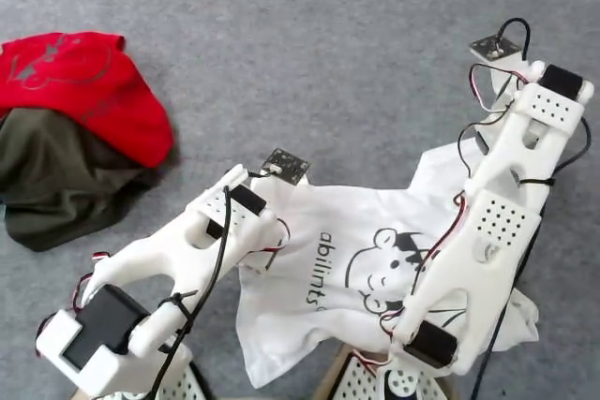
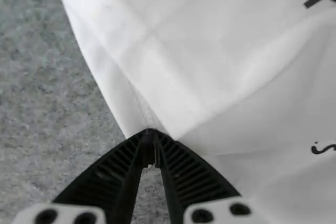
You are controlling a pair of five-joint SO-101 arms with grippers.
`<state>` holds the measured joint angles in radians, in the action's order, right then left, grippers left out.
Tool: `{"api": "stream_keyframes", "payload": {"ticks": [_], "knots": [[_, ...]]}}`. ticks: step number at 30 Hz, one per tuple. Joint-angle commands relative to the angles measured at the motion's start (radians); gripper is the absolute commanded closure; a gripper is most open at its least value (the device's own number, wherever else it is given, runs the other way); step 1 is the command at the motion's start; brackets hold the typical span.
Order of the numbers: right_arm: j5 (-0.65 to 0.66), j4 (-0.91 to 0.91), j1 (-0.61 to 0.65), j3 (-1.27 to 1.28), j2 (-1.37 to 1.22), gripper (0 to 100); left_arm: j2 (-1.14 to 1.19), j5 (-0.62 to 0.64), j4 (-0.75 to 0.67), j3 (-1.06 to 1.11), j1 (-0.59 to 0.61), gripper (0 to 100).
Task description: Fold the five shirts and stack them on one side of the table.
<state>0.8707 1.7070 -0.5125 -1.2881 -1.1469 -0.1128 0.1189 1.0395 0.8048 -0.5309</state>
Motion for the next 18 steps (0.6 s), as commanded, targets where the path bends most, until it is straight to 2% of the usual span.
{"api": "stream_keyframes", "payload": {"ticks": [1,8,18], "knots": [[0.009,-0.029,0.026,0.005,0.033,82.5,0.008,0.000,-0.011,-0.002,0.005,97],[-0.038,-0.069,0.054,-0.028,-0.041,82.5,0.008,0.000,-0.011,-0.002,0.005,97],[-0.038,-0.069,0.044,-0.196,-0.197,82.5,0.008,0.000,-0.011,-0.002,0.005,97]]}}
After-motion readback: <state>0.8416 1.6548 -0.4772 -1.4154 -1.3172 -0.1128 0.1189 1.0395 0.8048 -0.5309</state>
